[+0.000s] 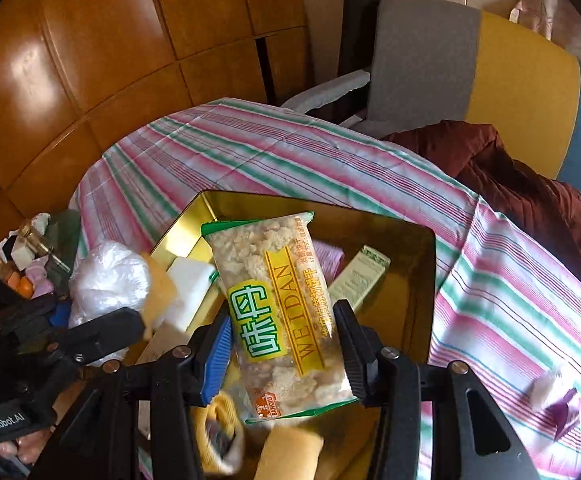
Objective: Organize objects
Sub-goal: 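Open both grippers over the tray and withdraw toward the remaining items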
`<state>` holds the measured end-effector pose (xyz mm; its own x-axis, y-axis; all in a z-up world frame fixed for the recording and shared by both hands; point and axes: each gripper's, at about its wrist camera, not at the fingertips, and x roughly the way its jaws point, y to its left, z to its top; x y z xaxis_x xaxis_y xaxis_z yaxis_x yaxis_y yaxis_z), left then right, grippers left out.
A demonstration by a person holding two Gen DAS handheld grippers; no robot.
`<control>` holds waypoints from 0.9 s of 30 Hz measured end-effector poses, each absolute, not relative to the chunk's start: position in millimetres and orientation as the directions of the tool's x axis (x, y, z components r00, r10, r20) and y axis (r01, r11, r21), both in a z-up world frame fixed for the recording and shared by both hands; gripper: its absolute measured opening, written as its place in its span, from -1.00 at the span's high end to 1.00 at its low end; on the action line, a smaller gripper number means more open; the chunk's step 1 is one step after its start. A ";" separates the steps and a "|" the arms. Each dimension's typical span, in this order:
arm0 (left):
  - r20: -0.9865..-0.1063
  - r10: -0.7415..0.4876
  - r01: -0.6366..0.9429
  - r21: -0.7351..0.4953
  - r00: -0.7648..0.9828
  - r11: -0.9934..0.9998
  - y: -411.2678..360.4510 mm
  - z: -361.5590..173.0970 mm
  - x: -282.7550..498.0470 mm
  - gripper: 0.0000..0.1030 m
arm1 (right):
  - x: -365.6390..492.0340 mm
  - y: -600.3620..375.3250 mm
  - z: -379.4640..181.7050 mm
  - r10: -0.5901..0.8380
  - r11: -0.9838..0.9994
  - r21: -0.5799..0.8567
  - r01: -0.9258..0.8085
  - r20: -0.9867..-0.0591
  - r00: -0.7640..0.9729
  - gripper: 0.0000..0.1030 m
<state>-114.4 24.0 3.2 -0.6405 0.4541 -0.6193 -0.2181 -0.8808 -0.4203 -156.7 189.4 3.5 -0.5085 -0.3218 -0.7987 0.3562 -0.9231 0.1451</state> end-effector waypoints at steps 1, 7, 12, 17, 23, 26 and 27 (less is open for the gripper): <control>-0.624 0.439 -0.204 -0.413 -0.647 -0.888 26.4 1.1 -120.2 0.11 | -159.2 189.9 1.3 -0.323 -0.924 0.151 0.351 -0.799 -0.506 0.02; -0.663 0.427 -0.178 -0.411 -0.615 -0.894 33.0 -14.5 -132.4 -0.22 | -164.8 206.4 -11.8 -0.343 -0.934 0.232 0.272 -0.796 -0.499 0.01; -0.681 0.407 -0.188 -0.374 -0.609 -0.908 34.7 -19.9 -117.6 -0.22 | -155.0 212.0 -20.7 -0.348 -0.934 0.253 0.251 -0.798 -0.492 0.01; -0.678 0.387 -0.188 -0.351 -0.625 -0.918 29.0 -15.3 -98.0 -0.29 | -139.1 212.7 -22.3 -0.339 -0.939 0.258 0.225 -0.793 -0.506 0.01; -0.668 0.357 -0.199 -0.304 -0.653 -0.932 26.5 -6.9 -77.1 -0.33 | -122.3 215.2 -18.5 -0.305 -0.952 0.246 0.182 -0.790 -0.532 0.01; -0.660 0.348 -0.212 -0.280 -0.666 -0.936 28.5 -2.8 -66.7 -0.37 | -113.6 214.4 -15.7 -0.283 -0.959 0.224 0.173 -0.790 -0.544 0.01; -0.656 0.345 -0.217 -0.272 -0.671 -0.938 29.2 -1.4 -62.9 -0.37 | -109.7 214.0 -14.8 -0.276 -0.961 0.217 0.170 -0.790 -0.548 0.01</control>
